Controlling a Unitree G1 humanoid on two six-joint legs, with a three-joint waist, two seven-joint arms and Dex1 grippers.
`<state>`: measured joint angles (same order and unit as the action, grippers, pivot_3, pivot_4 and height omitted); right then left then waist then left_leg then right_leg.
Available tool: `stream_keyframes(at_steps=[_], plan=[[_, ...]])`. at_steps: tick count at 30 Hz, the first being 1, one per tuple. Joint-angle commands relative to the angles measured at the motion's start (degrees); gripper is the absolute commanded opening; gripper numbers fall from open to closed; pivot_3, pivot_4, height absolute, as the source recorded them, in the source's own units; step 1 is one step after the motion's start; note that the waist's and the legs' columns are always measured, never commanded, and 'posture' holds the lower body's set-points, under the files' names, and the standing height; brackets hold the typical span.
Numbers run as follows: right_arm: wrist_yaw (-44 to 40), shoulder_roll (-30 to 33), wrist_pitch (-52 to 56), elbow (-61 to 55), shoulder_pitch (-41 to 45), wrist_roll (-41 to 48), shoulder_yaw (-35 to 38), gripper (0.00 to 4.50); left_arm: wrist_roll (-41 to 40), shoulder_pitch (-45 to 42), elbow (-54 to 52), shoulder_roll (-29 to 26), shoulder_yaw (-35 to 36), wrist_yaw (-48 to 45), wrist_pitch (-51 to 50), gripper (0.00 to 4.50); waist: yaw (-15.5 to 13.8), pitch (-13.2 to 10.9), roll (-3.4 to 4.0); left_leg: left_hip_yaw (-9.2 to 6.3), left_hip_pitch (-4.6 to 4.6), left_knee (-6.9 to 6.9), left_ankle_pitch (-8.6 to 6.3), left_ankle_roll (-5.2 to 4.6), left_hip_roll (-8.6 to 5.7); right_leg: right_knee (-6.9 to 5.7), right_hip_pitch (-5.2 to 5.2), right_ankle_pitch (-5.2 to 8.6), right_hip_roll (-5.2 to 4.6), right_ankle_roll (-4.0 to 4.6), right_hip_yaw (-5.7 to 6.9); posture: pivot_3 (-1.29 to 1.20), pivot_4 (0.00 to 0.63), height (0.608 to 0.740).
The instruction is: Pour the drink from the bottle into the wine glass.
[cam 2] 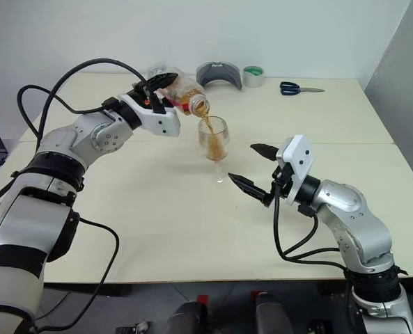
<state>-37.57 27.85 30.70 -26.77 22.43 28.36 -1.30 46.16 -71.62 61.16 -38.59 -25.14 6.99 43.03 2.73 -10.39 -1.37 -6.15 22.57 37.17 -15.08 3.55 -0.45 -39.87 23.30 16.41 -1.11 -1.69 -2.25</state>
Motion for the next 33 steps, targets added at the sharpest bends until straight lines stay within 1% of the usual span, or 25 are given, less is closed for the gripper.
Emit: stream_keyframes(at_steps=[1, 8, 33], plan=[[0.87, -0.86, -0.14, -2.57, -0.12, 1.10, 0.36, 4.50, -0.19, -2.70, -0.44, -0.80, 0.24, 1.69, 0.23, 1.67, 0.00, 0.00, 0.00, 0.01, -0.01, 0.00, 0.00, 0.00, 0.00, 0.00, 0.00, 0.00, 0.00, 0.00, 0.00, 0.00, 0.150, 0.740], [2.24, -2.51, 0.16, -3.02, -0.51, 1.39, 0.46, 4.50, -0.11, -3.15, -0.19, -0.78, -0.33, 2.15, 0.27, 1.67, 0.01, 0.00, 0.00, 0.01, -0.01, 0.01, 0.00, 0.00, 0.00, -0.01, 0.00, 0.00, 0.00, 0.00, -0.01, 0.00, 0.150, 0.740], [3.86, -2.59, 0.86, -3.90, -0.52, 1.97, 0.39, 4.50, -0.91, -3.77, 0.30, -0.35, -0.83, 1.68, -0.21, 1.67, 0.03, 0.00, 0.00, 0.01, -0.01, 0.02, 0.00, 0.00, 0.00, -0.03, 0.00, 0.00, 0.00, 0.00, -0.01, 0.00, 0.150, 0.740]])
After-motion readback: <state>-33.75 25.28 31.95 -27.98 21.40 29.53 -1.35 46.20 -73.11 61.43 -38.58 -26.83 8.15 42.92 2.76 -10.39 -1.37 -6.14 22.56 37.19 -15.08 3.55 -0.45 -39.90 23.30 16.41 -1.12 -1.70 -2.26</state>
